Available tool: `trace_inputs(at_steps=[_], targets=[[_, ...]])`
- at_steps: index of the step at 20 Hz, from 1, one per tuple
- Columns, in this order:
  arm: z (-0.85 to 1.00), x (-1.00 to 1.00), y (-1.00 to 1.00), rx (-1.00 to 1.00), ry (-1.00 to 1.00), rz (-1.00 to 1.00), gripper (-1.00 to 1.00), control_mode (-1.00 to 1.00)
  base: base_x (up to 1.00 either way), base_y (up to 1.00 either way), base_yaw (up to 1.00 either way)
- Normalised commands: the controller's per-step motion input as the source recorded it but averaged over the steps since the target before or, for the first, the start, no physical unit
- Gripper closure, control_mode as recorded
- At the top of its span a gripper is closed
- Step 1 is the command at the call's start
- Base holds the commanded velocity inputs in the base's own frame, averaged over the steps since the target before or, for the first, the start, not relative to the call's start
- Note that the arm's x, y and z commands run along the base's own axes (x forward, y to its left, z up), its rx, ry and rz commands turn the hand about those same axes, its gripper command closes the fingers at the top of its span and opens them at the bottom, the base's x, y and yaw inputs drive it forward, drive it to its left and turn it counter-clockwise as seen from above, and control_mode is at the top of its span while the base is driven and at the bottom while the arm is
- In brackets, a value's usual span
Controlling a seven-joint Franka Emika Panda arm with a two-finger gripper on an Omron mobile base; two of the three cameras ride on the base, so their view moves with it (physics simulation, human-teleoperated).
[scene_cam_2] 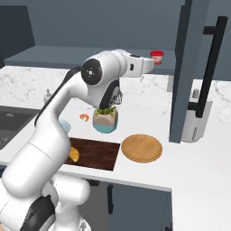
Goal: From the different types of pastries on the counter, select a croissant and place it on the cutting board. Then retrieve a jar of jam from the cabinet and place it alongside the croissant on the cutting board.
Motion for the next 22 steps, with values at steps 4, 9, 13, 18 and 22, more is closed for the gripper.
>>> trace_inputs(at_steps=[4, 9, 13, 18, 22], targets=[[-0.02, 0.34, 0.00, 0.00, 0.01, 0.00, -1.00, -1.00, 0.00, 0.00, 0.00], [-0.03, 0.49, 0.00, 0.00, 0.05, 0.00, -1.00, -1.00, 0.00, 0.00, 0.00], [-0.10, 0.46, -0.21, 0.02, 0.09, 0.00, -1.00, -1.00, 0.00, 0.00, 0.00], [0.00, 0.41, -0.37, 0.01, 0.17, 0.00, -1.00, -1.00, 0.00, 0.00, 0.00], [-0.01, 0.47, -0.29, 0.03, 0.08, 0.00, -1.00, -1.00, 0.00, 0.00, 0.00]])
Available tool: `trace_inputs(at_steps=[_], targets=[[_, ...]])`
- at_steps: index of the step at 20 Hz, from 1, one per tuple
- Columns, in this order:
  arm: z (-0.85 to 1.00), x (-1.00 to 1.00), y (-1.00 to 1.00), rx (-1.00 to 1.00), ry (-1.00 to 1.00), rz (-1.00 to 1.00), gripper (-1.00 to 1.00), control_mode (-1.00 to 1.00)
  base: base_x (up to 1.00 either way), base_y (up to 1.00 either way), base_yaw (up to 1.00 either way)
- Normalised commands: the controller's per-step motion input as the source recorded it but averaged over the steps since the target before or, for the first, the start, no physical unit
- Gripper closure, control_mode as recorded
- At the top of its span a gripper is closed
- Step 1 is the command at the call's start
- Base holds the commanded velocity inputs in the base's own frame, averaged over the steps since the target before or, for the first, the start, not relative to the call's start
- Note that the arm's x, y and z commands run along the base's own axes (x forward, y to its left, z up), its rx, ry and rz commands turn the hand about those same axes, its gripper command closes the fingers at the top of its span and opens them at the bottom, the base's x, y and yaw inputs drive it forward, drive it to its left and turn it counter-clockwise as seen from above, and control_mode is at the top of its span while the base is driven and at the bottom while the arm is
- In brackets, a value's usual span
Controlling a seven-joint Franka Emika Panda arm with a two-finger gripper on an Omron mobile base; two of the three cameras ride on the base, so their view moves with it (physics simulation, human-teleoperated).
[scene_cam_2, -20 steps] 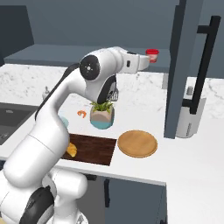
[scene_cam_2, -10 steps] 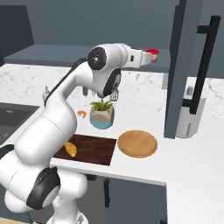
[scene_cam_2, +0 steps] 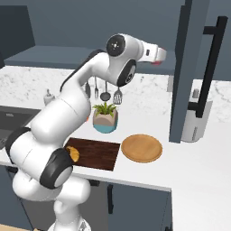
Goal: From the different types of pastries on the counter, select a croissant and place it on the cutting board. Then retrieve a jar of jam from the cabinet and place it alongside the croissant on the cutting board.
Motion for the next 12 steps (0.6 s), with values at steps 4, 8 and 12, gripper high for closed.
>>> trace_inputs(at_steps=[4, 8, 12], targets=[[0.00, 0.43, 0.00, 0.06, -0.01, 0.00, -1.00, -1.00, 0.00, 0.00, 0.00], [-0.25, 0.52, -0.05, 0.11, -0.01, 0.05, -1.00, -1.00, 0.00, 0.00, 0.00], [-0.25, 0.39, -0.10, 0.16, -0.05, 0.05, -1.00, -1.00, 0.00, 0.00, 0.00]])
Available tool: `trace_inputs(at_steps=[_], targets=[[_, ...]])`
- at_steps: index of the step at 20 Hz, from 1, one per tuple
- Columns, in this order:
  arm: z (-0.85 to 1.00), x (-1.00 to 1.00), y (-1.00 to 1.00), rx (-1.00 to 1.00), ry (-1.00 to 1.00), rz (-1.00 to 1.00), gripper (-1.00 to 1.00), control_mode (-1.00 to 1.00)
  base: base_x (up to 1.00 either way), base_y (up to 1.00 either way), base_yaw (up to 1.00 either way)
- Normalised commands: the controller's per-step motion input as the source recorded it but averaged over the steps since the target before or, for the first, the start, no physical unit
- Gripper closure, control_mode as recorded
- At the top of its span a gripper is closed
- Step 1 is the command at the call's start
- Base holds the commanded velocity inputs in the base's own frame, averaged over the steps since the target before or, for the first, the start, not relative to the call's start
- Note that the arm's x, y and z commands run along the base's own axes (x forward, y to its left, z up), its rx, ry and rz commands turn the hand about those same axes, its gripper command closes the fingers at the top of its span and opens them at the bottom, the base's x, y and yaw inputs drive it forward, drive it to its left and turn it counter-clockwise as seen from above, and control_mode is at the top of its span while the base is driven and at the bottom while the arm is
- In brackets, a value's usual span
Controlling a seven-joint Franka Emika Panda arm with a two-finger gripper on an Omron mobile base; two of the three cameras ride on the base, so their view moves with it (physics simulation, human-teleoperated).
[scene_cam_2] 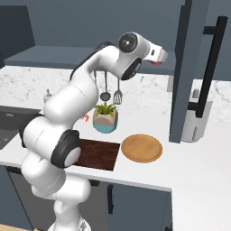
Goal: From the different types of pastries on the counter, select a croissant and place it on the cutting board. Then retrieve a jar of jam from the cabinet and place it alongside the croissant on the cutting board.
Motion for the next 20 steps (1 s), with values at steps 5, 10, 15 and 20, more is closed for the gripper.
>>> trace_inputs(at_steps=[5, 10, 15, 20], targets=[[-0.03, 0.28, -0.27, 0.07, 0.00, 0.04, -1.00, -1.00, 0.00, 0.00, 0.00], [0.00, 0.23, -0.23, 0.03, 0.00, 0.03, -1.00, -1.00, 0.00, 0.00, 0.00], [-0.04, 0.22, 0.00, 0.00, 0.00, 0.08, -1.00, -1.00, 0.00, 0.00, 0.00], [-0.16, 0.24, -0.17, 0.02, 0.00, 0.11, -1.00, -1.00, 0.00, 0.00, 0.00]])
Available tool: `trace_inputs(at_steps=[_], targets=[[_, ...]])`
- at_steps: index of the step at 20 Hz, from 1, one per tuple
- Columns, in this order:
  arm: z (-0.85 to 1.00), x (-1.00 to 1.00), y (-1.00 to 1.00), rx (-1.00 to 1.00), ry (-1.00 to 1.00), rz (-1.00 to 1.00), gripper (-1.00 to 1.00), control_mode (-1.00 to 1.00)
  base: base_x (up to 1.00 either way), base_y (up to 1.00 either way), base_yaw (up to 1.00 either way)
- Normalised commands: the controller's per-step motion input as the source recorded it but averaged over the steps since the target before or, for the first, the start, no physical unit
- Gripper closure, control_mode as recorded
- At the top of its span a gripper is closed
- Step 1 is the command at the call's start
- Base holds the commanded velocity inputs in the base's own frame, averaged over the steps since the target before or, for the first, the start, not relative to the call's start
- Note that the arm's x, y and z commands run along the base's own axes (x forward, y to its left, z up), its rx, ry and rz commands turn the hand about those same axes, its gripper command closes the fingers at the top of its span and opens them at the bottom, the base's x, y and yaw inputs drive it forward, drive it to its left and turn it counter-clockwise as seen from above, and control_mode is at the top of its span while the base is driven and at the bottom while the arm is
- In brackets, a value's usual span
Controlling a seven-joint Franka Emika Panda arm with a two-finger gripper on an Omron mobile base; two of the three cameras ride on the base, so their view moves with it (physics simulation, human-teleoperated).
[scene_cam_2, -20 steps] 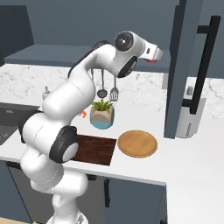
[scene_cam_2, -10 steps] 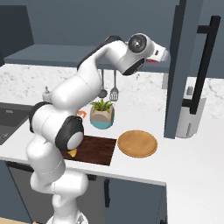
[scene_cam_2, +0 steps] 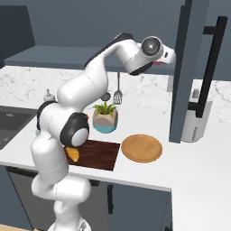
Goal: From the different types of pastries on the counter, select a croissant and place it on the cutting board. Then retrieve a jar of jam from the cabinet and place it alongside the croissant on the cutting board.
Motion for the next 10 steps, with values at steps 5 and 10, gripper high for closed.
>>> trace_inputs(at_steps=[5, 10], targets=[[-0.15, 0.19, -0.24, 0.03, 0.00, 0.09, 1.00, -1.00, 0.00, 0.00, 0.00], [-0.04, 0.07, -0.01, 0.00, 0.00, 0.06, 1.00, -1.00, 0.00, 0.00, 0.00]])
